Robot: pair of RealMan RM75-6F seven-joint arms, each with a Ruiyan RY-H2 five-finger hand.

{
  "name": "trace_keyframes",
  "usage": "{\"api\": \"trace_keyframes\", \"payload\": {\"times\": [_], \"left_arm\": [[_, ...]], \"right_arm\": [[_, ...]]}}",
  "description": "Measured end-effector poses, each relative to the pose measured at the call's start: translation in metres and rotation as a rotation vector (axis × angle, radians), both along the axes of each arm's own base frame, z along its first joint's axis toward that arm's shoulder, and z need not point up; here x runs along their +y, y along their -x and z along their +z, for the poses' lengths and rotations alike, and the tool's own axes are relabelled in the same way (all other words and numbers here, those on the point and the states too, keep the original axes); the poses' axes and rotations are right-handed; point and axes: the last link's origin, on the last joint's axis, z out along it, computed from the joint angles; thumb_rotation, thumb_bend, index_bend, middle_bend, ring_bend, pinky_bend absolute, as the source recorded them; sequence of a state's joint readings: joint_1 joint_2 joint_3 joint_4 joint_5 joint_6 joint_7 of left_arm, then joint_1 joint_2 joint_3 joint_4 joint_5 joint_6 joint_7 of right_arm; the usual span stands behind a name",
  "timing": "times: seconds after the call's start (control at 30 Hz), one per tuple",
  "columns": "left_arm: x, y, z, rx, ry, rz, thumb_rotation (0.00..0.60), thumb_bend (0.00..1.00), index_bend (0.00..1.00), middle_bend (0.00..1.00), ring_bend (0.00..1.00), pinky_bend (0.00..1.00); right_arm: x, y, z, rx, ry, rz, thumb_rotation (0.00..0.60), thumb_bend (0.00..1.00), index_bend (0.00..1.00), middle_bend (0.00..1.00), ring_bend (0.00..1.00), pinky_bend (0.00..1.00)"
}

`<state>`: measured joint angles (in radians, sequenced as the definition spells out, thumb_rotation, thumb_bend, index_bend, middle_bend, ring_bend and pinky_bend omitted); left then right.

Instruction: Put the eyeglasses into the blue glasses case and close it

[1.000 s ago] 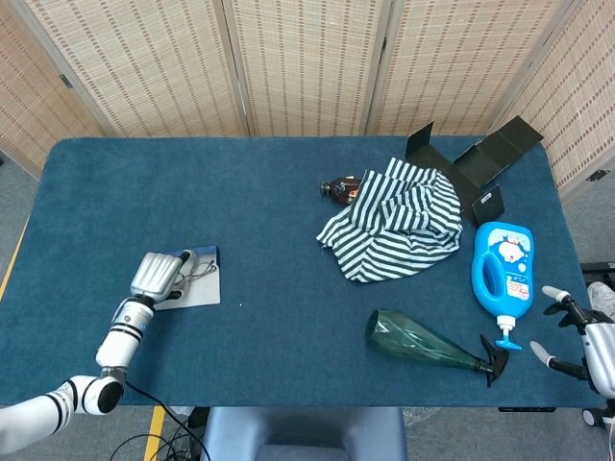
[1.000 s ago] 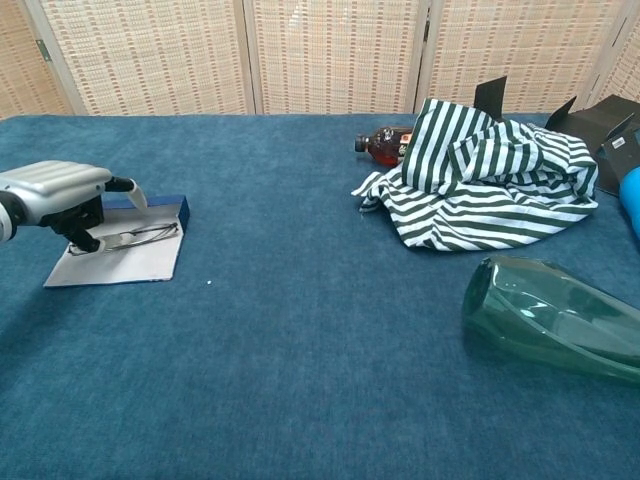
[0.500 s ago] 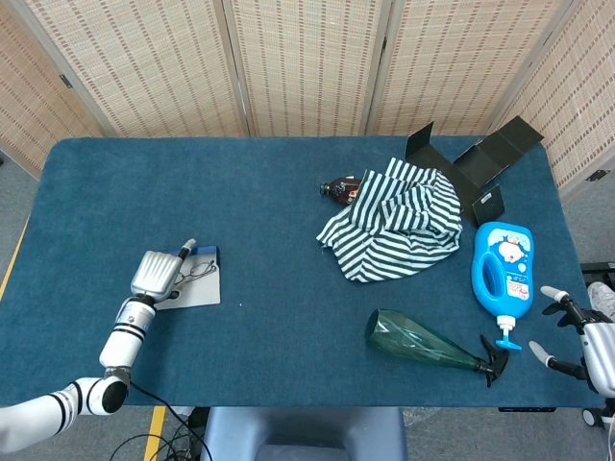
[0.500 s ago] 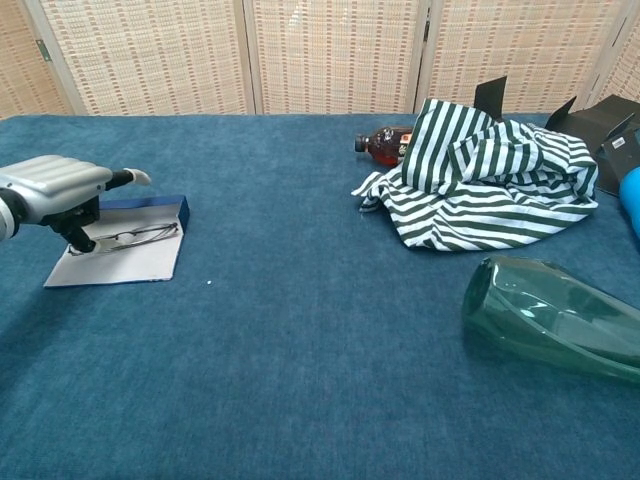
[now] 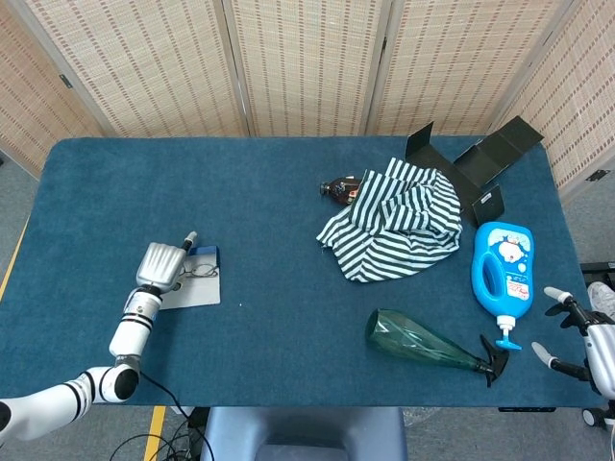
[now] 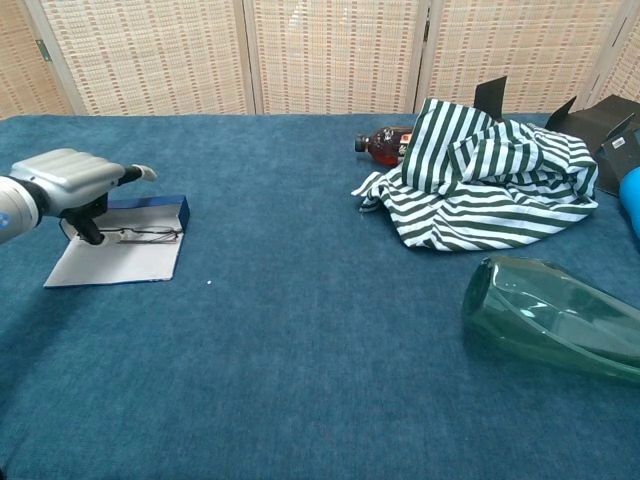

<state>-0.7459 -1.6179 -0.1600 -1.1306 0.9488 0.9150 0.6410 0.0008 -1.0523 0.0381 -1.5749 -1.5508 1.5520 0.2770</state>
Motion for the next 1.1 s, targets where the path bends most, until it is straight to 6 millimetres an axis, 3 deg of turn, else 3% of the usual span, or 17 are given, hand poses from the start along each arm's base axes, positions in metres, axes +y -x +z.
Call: {"api": "trace_keyframes", "payload": {"times": [0.53,0.9,1.1], "left_arm": [[0.026,0.004,0.008,-0.061,-0.080,0.112,0.600,0.36,0.08,0.99,0.94,0.99],[0.012,-0.007,0.006,-0.040,-0.038,0.097,0.600,0.36,0.07,0.99,0.94,0.99],[0.016,-0.009,0.005,-0.016,-0.035,0.099,0.600,0.36,0.07,0.99,0.94,0.99]], "right_arm": [[-0.001,0.001,0.000,0.000,-0.001,-0.002,0.600,0.20,0.18,0.41,0.51,0.42],[-0.001,0.001,0.000,-0.002,-0.001,0.000,0.600,0.20,0.18,0.41,0.51,0.42],[0.001,0.003,0.001,-0.002,0.004,-0.006,0.600,0.20,0.18,0.41,0.51,0.42]]}}
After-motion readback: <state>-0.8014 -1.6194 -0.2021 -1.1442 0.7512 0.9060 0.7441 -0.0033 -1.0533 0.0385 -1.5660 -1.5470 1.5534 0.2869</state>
